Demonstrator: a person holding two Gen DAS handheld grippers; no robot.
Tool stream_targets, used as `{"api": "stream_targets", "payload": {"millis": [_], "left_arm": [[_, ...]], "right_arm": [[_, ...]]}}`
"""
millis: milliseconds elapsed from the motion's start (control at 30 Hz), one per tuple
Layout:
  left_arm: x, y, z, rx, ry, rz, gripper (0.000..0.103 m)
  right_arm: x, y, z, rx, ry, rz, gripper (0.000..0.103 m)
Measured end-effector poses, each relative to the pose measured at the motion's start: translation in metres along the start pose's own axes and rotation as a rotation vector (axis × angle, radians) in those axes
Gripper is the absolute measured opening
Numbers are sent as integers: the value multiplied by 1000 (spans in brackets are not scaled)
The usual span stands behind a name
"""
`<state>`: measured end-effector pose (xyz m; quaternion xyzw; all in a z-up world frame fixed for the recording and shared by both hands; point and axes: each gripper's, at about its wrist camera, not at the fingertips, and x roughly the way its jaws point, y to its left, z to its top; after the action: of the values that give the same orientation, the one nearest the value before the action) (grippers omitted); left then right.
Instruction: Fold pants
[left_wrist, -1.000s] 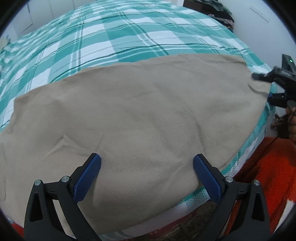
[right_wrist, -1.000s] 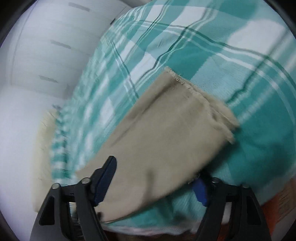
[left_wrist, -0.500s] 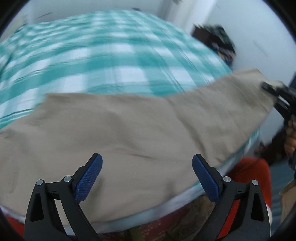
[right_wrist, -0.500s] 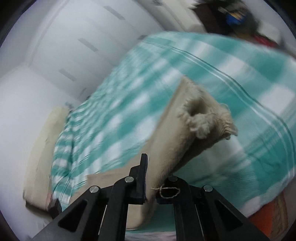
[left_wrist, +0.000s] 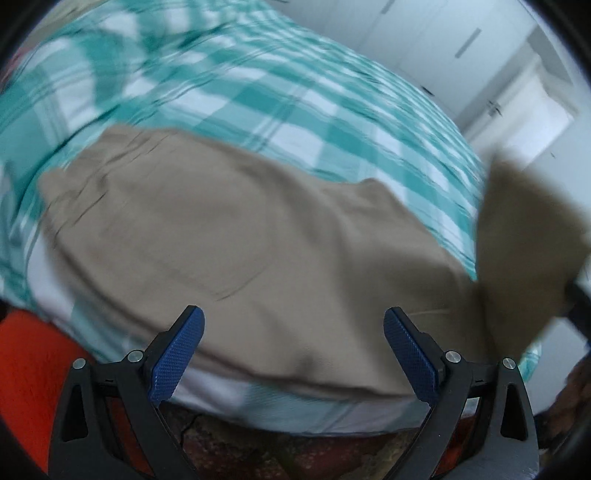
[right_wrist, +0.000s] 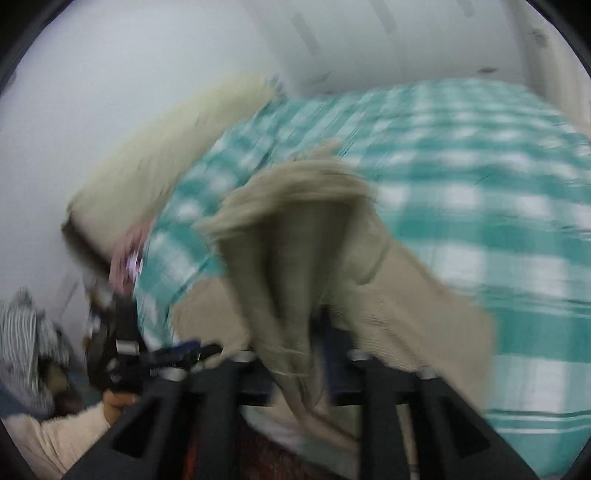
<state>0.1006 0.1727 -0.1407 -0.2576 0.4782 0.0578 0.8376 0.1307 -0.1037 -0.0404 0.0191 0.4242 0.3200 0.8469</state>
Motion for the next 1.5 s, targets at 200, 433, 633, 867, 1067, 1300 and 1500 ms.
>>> {"api": "stream_targets", "payload": {"millis": [200,433,633,867,1067,1300,1500], "left_arm": [[3,19,-10,-7,-3,-10,98],[10,-14,-12,116,-9,-52,98],[15,-17,-13,121,-4,-50,98],[14,-10,-13,94,-20,-31,98],[14,-12,-15,102,-27,-21,98],[13,-14,-15,112,-34,-27,98],[12,-16,-15,120,-32,-29,98]], "right_arm": [[53,24,-67,-119,87,-91,75],[-18,-58,-93,-31,-120,-412,76],[-42,-113,-103,122,-147,-519,76],[-23,-113,-101,85,-129,-495,76],[-20,-97,-101,25,-157,-485,76],[-32,-100,-102,49,-192,-503,76],[-38,-100,-99,52,-212,-506,76]]}}
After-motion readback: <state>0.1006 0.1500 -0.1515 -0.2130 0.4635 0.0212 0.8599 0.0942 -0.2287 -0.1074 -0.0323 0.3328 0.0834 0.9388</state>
